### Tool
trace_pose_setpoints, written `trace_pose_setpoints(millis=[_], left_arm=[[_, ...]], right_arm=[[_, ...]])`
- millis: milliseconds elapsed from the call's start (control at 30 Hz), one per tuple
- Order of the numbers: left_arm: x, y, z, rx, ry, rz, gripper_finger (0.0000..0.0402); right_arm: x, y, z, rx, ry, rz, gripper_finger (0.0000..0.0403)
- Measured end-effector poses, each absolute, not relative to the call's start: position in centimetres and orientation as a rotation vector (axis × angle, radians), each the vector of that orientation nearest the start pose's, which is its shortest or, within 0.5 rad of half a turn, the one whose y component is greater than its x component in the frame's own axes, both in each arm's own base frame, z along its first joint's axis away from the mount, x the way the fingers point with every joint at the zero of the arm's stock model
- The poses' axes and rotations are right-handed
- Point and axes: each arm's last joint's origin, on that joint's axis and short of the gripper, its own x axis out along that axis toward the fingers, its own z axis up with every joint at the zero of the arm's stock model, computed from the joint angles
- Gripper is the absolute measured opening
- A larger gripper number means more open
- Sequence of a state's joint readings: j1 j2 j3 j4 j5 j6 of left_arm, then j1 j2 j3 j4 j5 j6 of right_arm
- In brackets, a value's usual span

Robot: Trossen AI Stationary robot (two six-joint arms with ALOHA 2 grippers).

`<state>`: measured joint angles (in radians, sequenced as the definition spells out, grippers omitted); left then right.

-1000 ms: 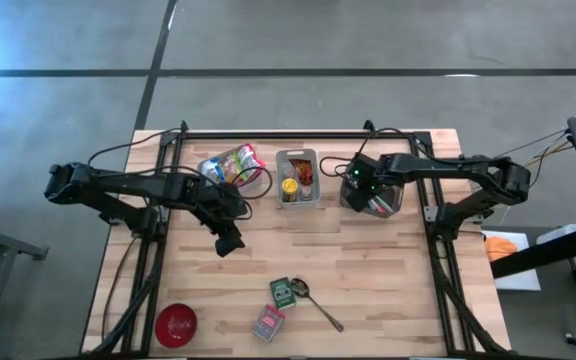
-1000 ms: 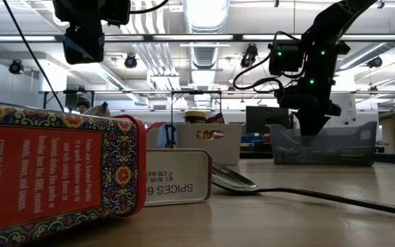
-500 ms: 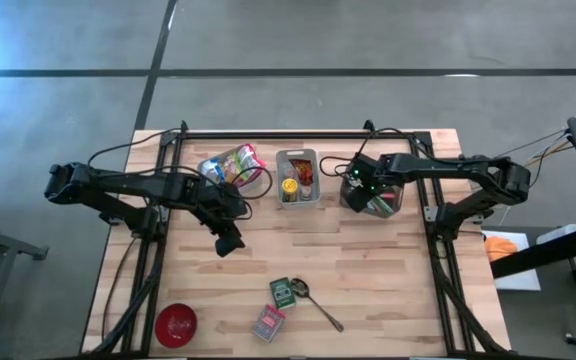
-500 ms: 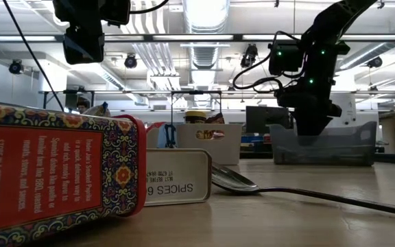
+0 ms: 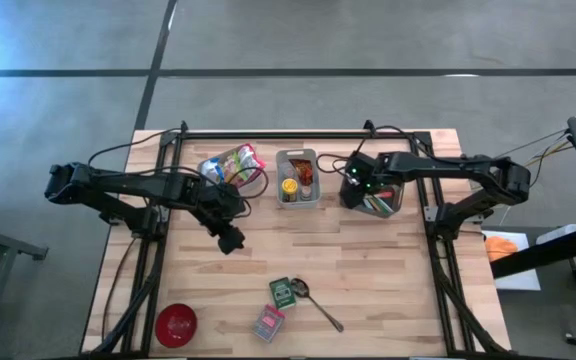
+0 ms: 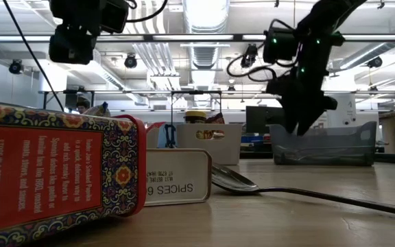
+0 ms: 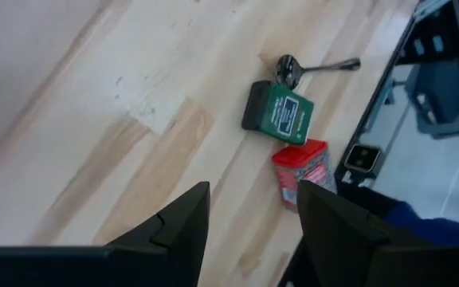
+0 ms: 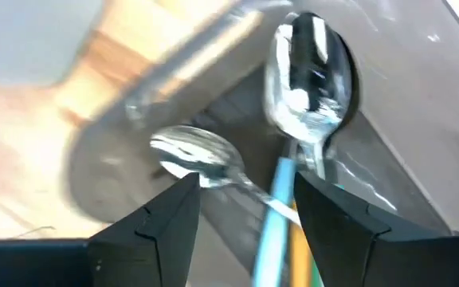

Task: Pick & Place Food Item
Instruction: Put the red seasoning can into the right gray bin

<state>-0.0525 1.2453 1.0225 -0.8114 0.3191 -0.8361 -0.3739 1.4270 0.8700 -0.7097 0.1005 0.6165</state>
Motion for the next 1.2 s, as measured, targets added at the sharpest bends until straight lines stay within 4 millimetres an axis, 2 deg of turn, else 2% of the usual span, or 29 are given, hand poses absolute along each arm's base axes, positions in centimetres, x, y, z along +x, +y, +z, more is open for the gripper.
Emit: trace_pose_setpoints(millis=[133,233,367,500,800,933,1100,1200], left_arm=[[23.9,-2.4,27.8,-0.913,1.093,0.089,0.0192],[24.2,-3.3,28.1,-0.947,1.062,0.062,0.0192],[24.9,-5.1,28.5,-0.991,0.996,0.035,0.0192],[25.2,-6.7,28.4,-1.023,0.95,0.087,0.0192],[26.7,-11.3,26.9,-1.169,0.94,0.113,0.0195],[27.8,-12.9,25.3,-1.185,0.962,0.096,0.0223],[28.6,-13.8,23.4,-1.209,1.037,0.121,0.0288],[29.0,-14.4,22.6,-1.226,1.098,0.077,0.0319]], right_arm=[[24.0,-8.4,20.7,0.68,1.113,-0.765,0.0203],[24.6,-7.5,21.5,0.657,1.12,-0.732,0.0203],[25.2,-6.3,22.3,0.631,1.106,-0.726,0.0203],[25.5,-5.1,23.0,0.614,1.088,-0.686,0.0203],[25.7,-3.3,23.2,0.566,1.094,-0.623,0.0203],[25.7,-3.1,23.2,0.549,1.102,-0.602,0.0203],[26.0,-2.1,23.4,0.559,1.121,-0.51,0.0203],[26.0,-1.3,23.5,0.54,1.124,-0.475,0.0203]])
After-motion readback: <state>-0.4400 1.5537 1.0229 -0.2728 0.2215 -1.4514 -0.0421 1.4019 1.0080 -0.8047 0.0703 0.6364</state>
